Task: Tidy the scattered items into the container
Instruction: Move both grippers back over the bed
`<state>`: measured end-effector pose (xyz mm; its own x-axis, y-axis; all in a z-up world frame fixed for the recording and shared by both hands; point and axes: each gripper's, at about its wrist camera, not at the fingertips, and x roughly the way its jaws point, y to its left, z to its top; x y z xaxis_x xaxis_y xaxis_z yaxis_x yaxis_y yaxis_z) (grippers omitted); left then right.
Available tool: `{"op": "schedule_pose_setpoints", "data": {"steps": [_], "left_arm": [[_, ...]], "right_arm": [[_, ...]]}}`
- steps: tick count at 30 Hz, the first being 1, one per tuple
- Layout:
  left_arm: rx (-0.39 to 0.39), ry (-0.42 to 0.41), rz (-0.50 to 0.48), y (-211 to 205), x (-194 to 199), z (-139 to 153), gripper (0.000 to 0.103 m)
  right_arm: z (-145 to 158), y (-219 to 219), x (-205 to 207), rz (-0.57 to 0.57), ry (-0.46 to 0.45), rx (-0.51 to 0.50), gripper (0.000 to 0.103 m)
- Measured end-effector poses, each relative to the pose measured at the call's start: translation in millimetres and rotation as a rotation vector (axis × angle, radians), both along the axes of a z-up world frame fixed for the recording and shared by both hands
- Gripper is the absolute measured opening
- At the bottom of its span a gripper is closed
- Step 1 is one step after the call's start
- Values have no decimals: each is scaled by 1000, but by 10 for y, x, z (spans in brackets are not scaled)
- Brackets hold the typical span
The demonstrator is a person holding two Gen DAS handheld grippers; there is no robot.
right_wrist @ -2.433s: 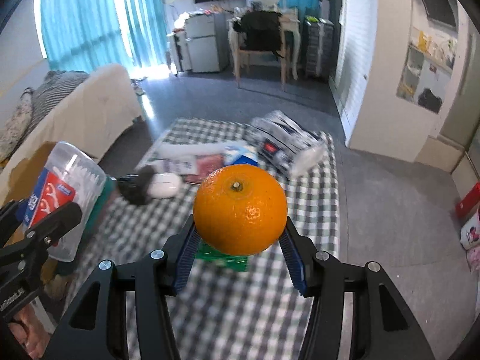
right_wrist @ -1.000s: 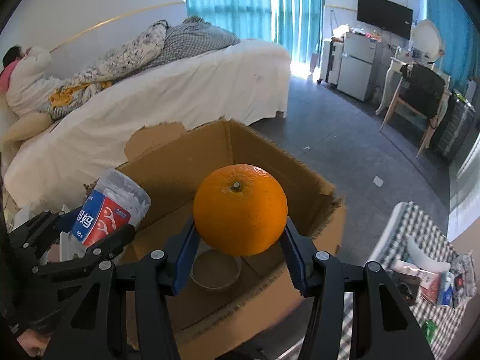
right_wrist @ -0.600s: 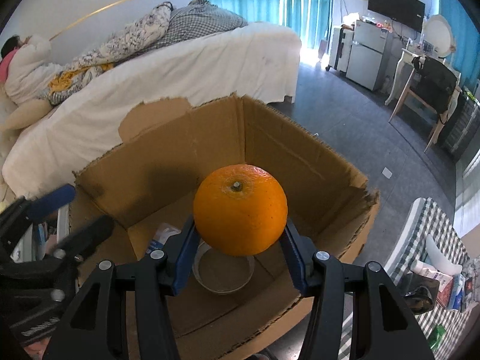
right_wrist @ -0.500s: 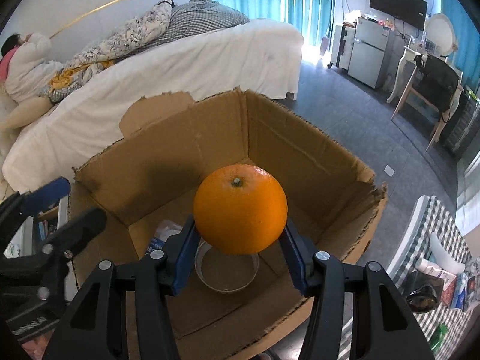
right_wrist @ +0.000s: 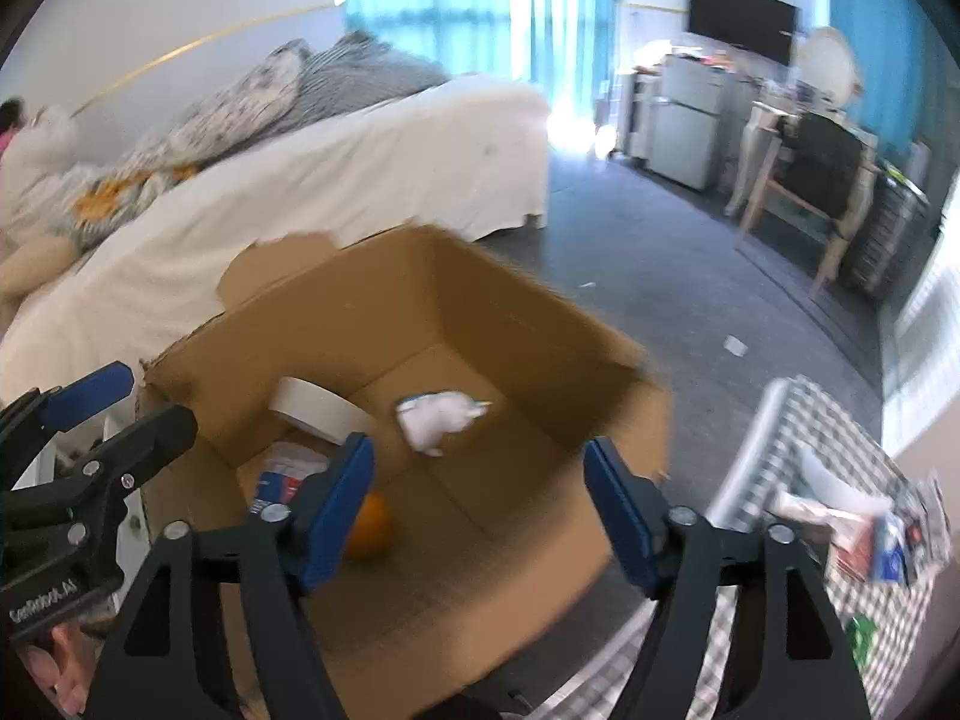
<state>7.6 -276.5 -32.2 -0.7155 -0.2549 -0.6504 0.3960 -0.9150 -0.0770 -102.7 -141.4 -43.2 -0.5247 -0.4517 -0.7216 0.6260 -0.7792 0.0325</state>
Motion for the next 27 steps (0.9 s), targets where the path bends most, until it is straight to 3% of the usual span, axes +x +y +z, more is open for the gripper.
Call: {"op": "schedule_pose_setpoints", "data": {"steps": [10,12,14,16,21,27], "left_arm": [[9,22,-239,1078,-446,81,81],[6,17,-295,1374,-554,50,85],[-3,15,-336,1617,-637,31,100],[-15,15,-370,1882,-717,-17,102],[-2,-18,-433,2370,-958,-238,103],[9,-108,-467,2770,-1397,-688,103]], "right_arm": [[251,1670,114,-319,58,-21,87],[245,2029,129,-383,57,-20,87],[229,2363,149,-441,50,-20,88],[203,2655,175,-490,40,-23,88],[78,3166,219,-553,16,-24,93],[-89,3474,131,-560,-17,-41,93]]}}
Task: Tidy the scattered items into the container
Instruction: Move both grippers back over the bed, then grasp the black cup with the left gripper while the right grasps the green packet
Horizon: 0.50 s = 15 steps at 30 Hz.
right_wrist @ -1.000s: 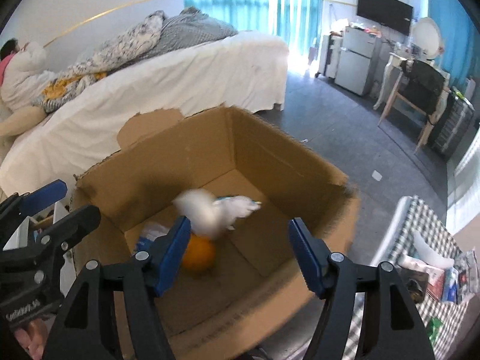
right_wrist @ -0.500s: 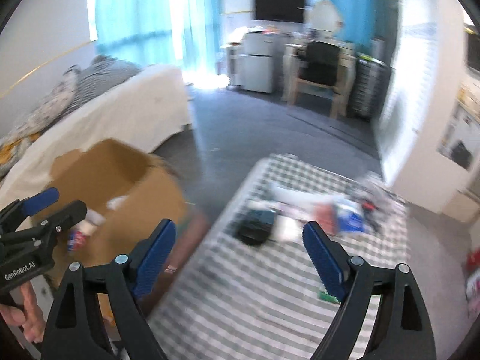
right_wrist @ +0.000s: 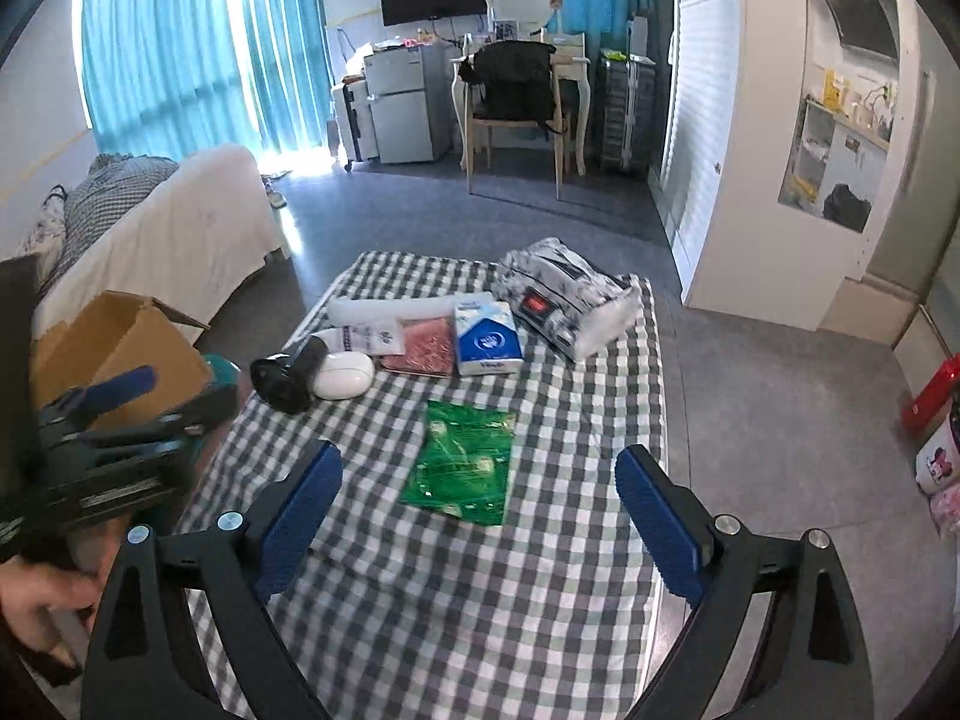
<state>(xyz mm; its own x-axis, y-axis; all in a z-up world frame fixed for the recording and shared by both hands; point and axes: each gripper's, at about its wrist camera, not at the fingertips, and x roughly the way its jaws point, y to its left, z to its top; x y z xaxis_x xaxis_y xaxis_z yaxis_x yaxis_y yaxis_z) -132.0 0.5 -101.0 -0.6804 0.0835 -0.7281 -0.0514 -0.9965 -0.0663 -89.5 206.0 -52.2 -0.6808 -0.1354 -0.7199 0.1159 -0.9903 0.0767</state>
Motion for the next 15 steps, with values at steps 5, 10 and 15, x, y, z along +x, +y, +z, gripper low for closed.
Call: {"op": "schedule_pose_setpoints", "data": {"steps": [5,10,15], "left_arm": [[-34,-40,3,116,-330,-282,103],[-55,-48,35,93,-514,-469,102],[-69,-75,39,64,-647,-626,87]], "right_arm": [[-117,88,-101,-1,-10,-39,93],[-225,61,-229,17,-22,-60,93],[-392,-1,-367,25,-50,-61,93]]}}
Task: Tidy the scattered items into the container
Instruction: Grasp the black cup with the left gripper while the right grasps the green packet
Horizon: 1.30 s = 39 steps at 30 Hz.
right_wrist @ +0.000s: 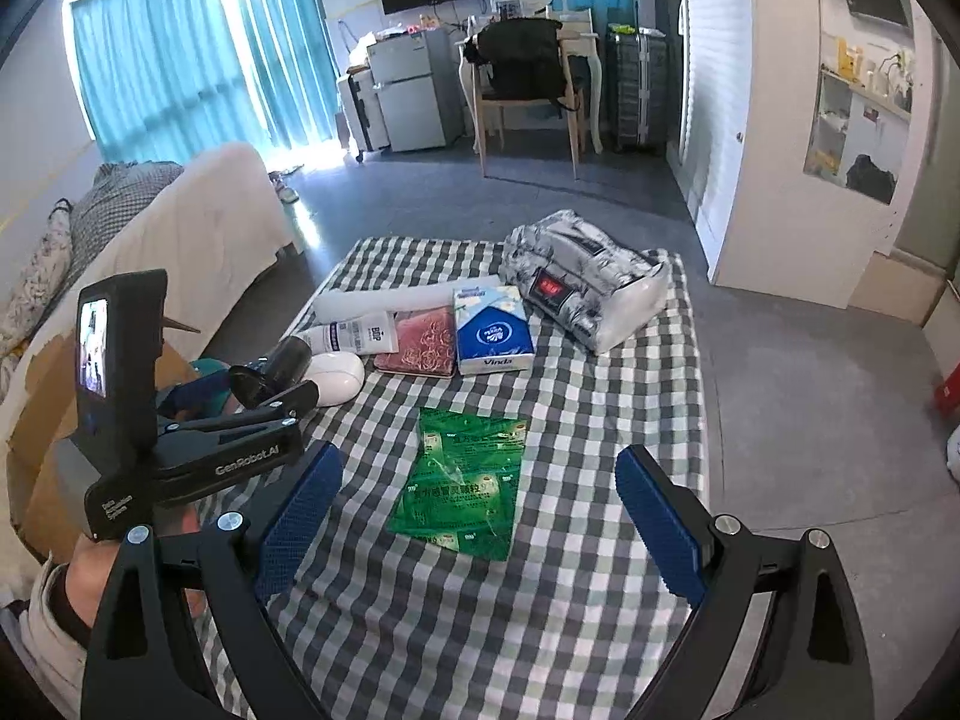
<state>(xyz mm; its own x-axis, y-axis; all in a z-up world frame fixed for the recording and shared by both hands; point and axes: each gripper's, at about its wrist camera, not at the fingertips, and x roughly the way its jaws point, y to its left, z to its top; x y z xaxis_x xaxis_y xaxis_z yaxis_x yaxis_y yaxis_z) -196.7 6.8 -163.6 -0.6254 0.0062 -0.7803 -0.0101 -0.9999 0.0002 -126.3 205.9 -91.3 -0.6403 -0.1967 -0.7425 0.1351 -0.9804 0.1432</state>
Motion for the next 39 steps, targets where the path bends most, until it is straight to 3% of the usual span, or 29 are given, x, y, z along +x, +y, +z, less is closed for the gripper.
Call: {"op": "schedule_pose_setpoints", "data": {"steps": [1,4,16,31,32,34,38,39], "left_arm": [[-3,-1,2,-15,-18,-26,84],[13,-24,7,-82,-72,-93,62],[41,-19,-25,-142,-29,-105,61],[73,34,-49,-143,147,204,61],[76,37,-50,-151,157,227,61],[80,42,-51,-168,172,261,61],[88,48,-51,-177,190,300,61],[91,48,-51,-177,192,307,61]], "right_arm": [[-28,-10,-21,-1,-5,3,93],[-116,-42,-80,-5,-19,19,93],[-393,-175,-255,2,-75,41,93],[-780,-339,-484,10,-164,136,92],[-801,-338,-485,10,-171,133,89],[-808,-334,-468,-2,-169,150,69],[-765,-302,-461,-4,-180,156,55],[-747,-289,-455,-3,-180,150,39]]}}
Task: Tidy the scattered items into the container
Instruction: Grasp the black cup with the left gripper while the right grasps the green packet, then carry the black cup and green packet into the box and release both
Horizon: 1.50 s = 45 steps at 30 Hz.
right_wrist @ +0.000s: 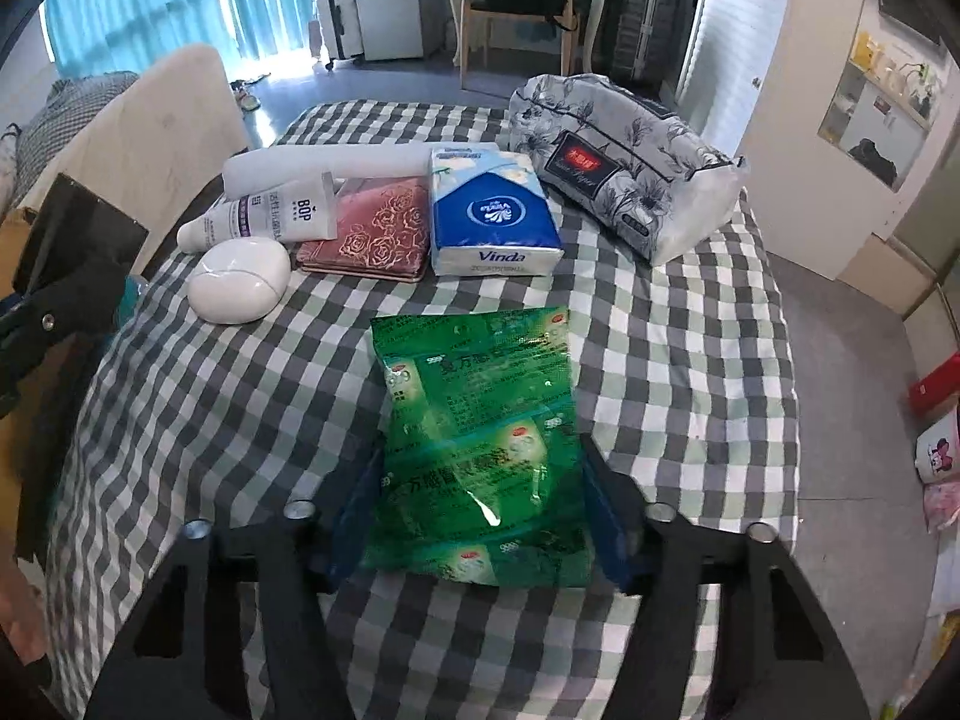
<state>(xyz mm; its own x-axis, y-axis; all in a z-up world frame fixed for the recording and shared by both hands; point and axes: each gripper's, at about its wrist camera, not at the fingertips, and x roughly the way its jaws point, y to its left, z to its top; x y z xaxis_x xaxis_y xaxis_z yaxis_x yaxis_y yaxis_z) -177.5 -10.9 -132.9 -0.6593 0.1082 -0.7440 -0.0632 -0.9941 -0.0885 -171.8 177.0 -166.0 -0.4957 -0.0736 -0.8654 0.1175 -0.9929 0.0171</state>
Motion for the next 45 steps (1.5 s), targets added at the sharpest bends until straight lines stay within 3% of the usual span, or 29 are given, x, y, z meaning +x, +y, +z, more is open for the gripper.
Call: {"op": "schedule_pose_setpoints", "data": {"steps": [7,14,26,35,45], "left_arm": [[6,4,1,-2,41,41,61],[2,18,0,9,109,125,61],[5,89,39,-149,567,583,61],[-8,172,147,-745,1208,1076,61],[-56,194,344,-1756,1783,1285,61]], "right_arm": [[24,-13,16,3,8,-5,30],[132,1,73,0,39,-11,28],[700,-265,445,53,143,-31,28],[1265,-871,854,166,248,-38,28],[1642,-1961,1111,354,312,-72,28]]}}
